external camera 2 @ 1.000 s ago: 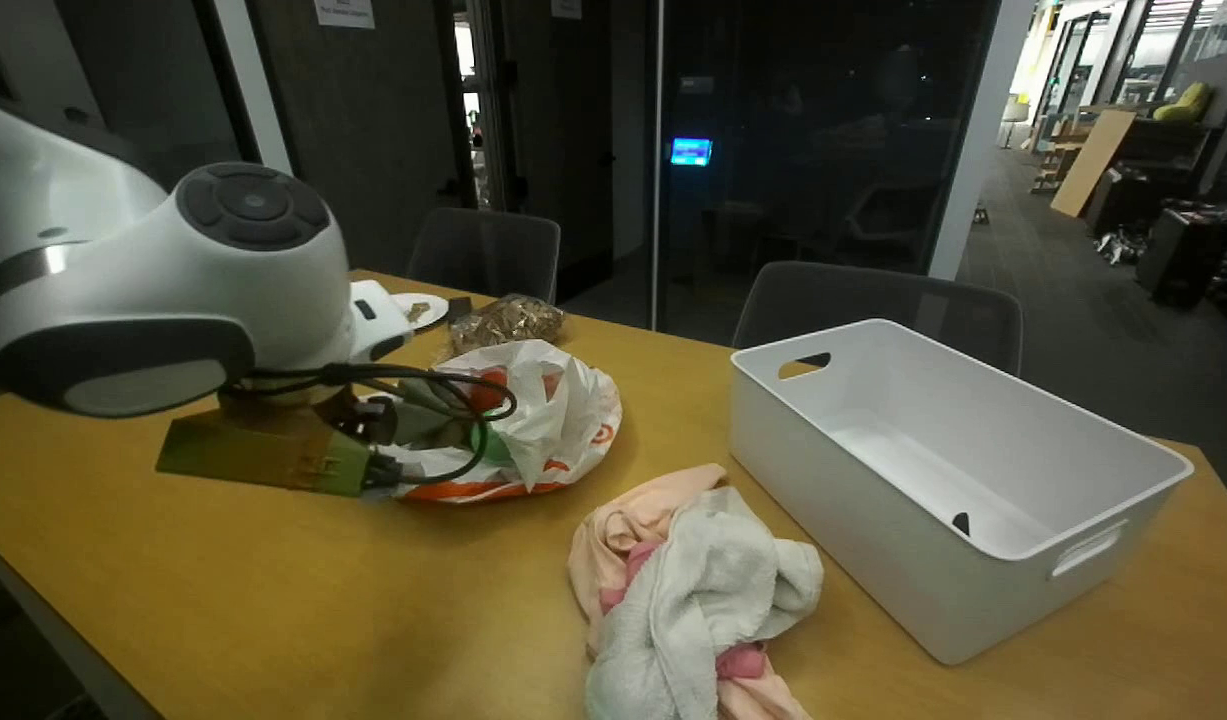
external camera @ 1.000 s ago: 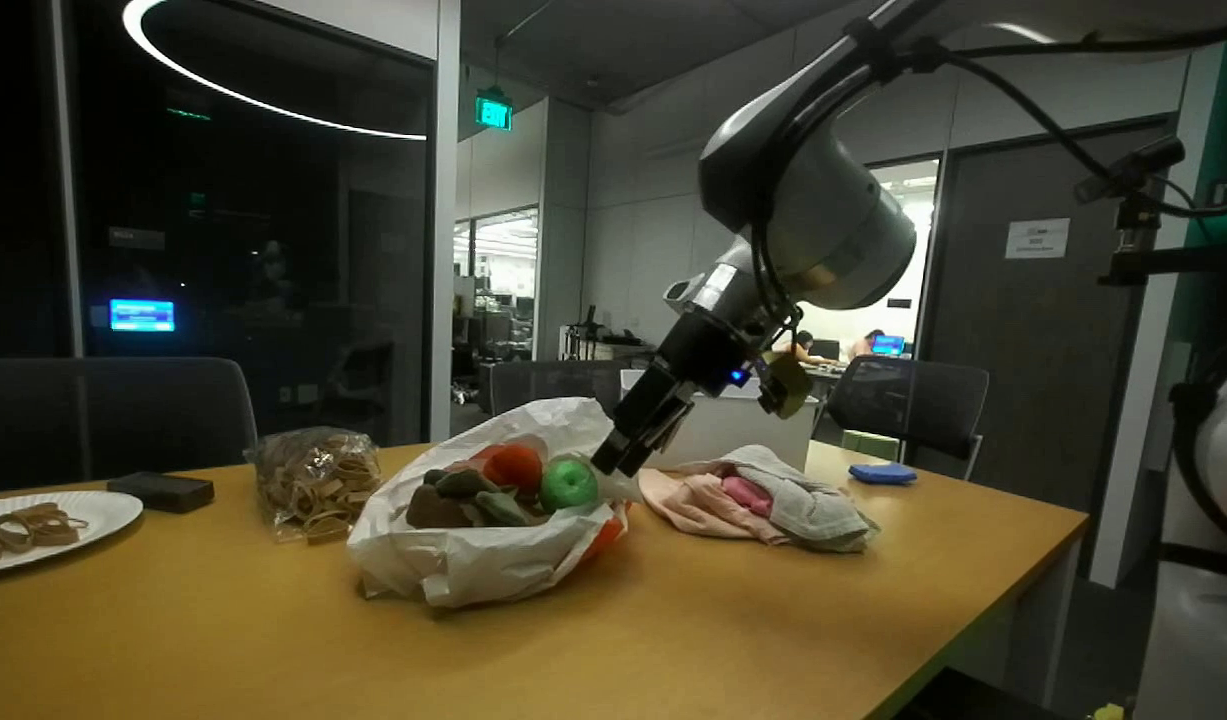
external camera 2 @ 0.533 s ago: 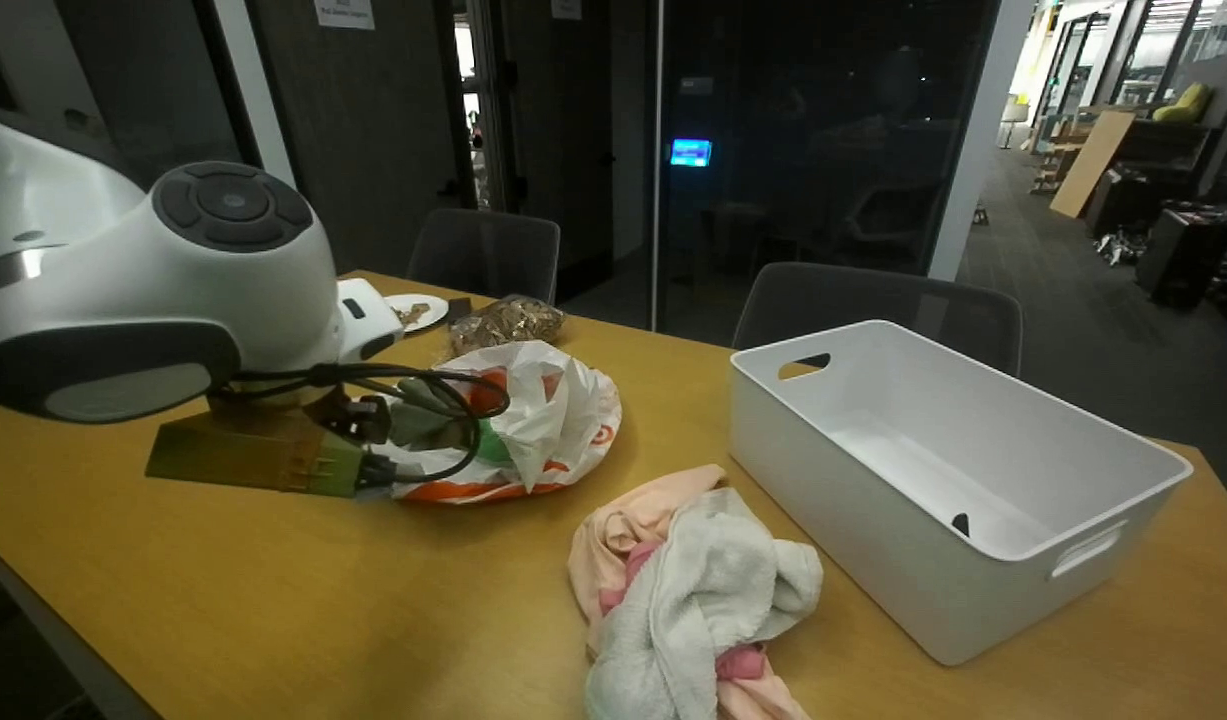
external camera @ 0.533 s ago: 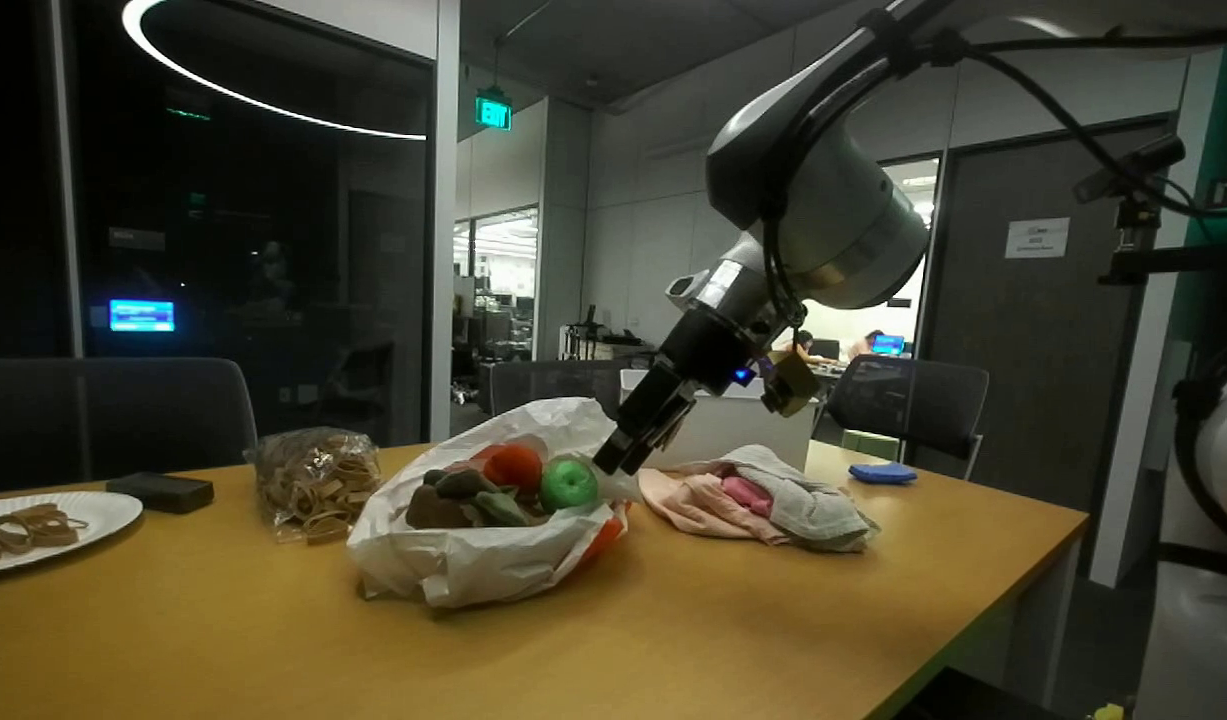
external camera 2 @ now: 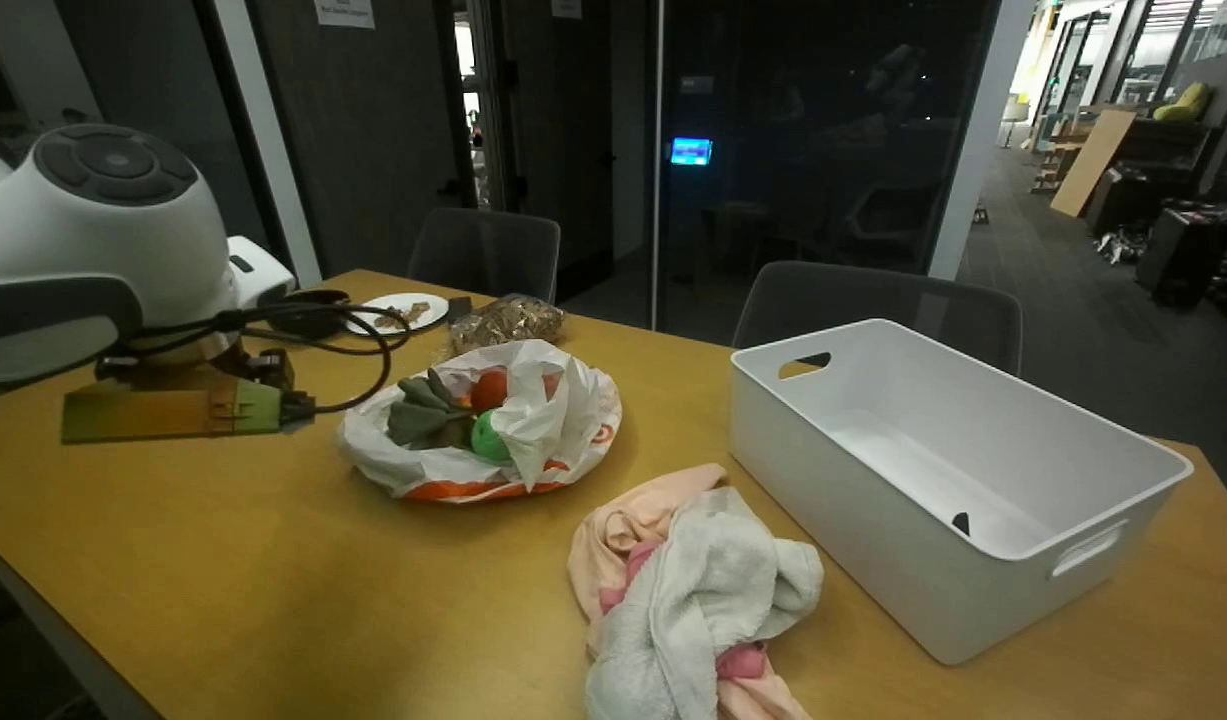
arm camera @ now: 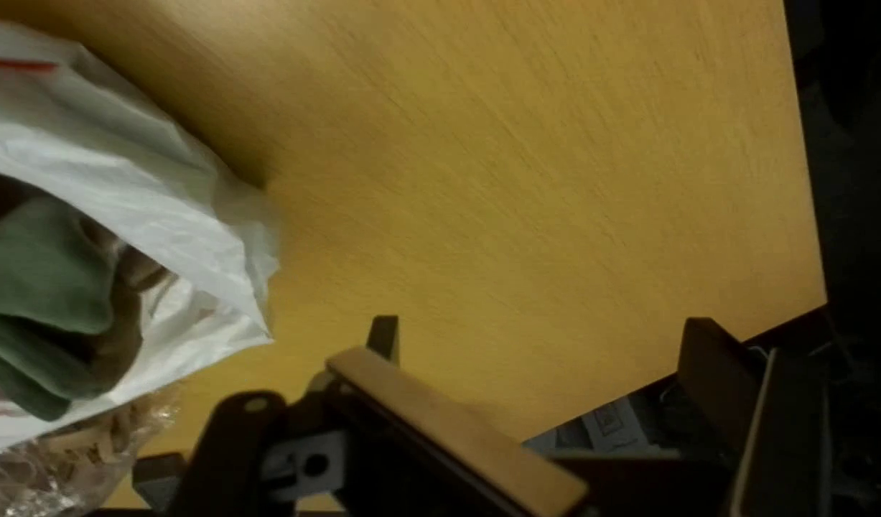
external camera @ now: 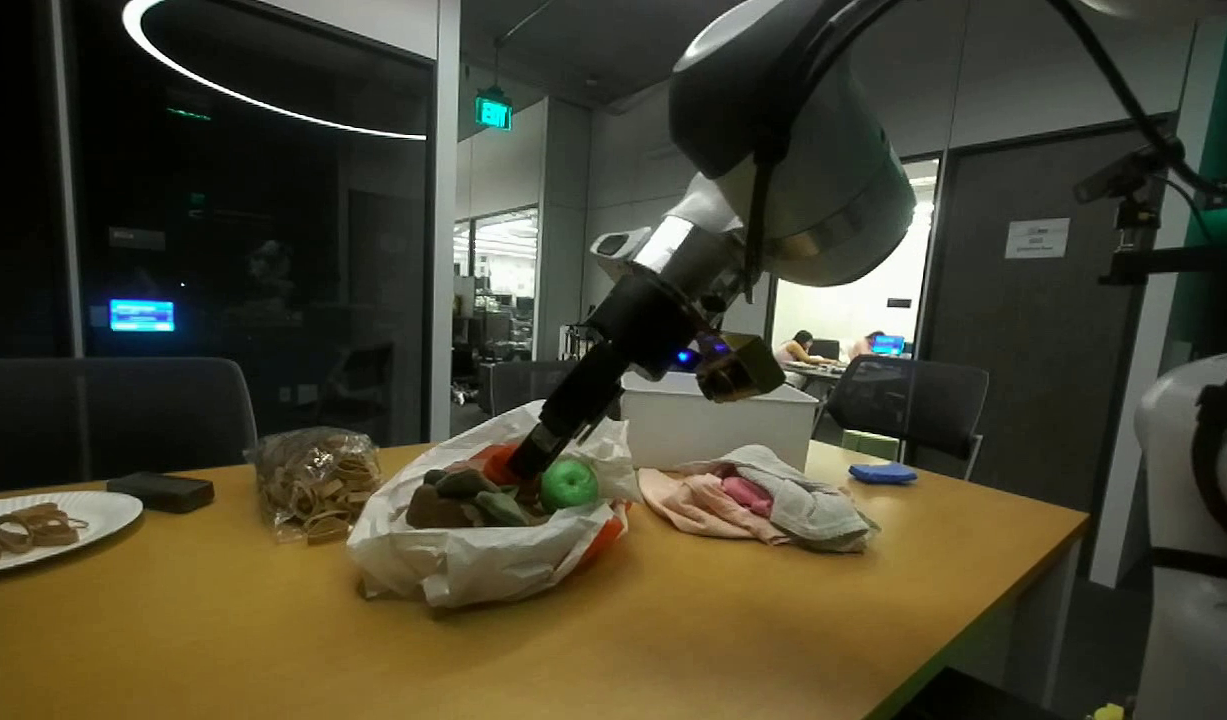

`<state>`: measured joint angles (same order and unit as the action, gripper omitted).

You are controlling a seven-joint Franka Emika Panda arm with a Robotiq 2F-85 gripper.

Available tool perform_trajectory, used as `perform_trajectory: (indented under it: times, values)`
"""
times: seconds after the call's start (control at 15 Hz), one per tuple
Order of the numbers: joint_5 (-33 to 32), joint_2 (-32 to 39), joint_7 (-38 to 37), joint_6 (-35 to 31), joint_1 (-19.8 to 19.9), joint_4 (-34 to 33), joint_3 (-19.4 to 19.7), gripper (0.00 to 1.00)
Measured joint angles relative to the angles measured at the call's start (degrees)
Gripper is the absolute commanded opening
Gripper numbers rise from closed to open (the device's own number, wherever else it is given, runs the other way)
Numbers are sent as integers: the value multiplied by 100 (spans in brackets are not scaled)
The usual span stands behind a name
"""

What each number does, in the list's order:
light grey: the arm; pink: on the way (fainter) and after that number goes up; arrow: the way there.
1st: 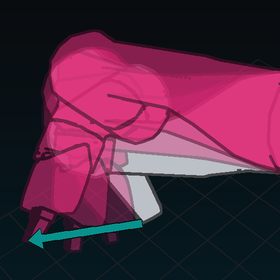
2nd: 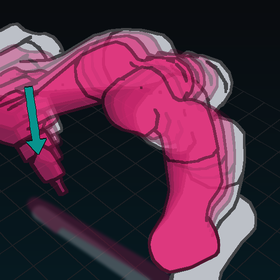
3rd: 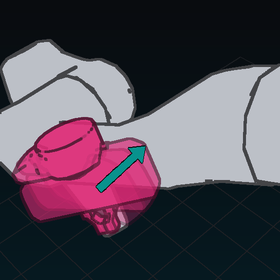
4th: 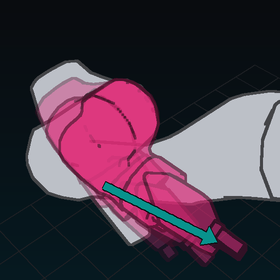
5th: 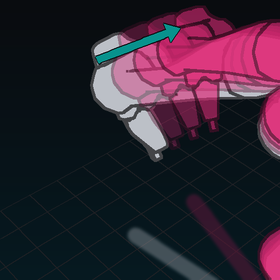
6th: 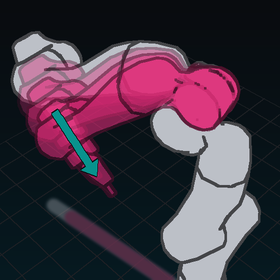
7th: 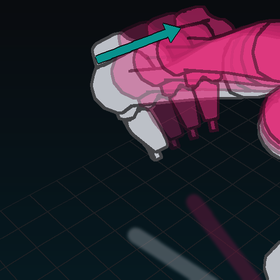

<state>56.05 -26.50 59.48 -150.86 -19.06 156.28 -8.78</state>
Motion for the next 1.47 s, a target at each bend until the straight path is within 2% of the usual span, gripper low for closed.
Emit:
perform_trajectory:
  times: [0.33,0.67,1.07,1.2,1.47]
  values:
    - [29,954,931,-1467,-531,-416,-271,100]
    - [-51,2036,1550,-2757,-760,-860,-524,100]
    - [-563,3011,1883,-3845,-749,-1230,-535,100]
    - [-1461,3314,1463,-4097,-544,-1265,-483,100]
    - [-1644,3865,1551,-4365,-427,-1423,-65,100]
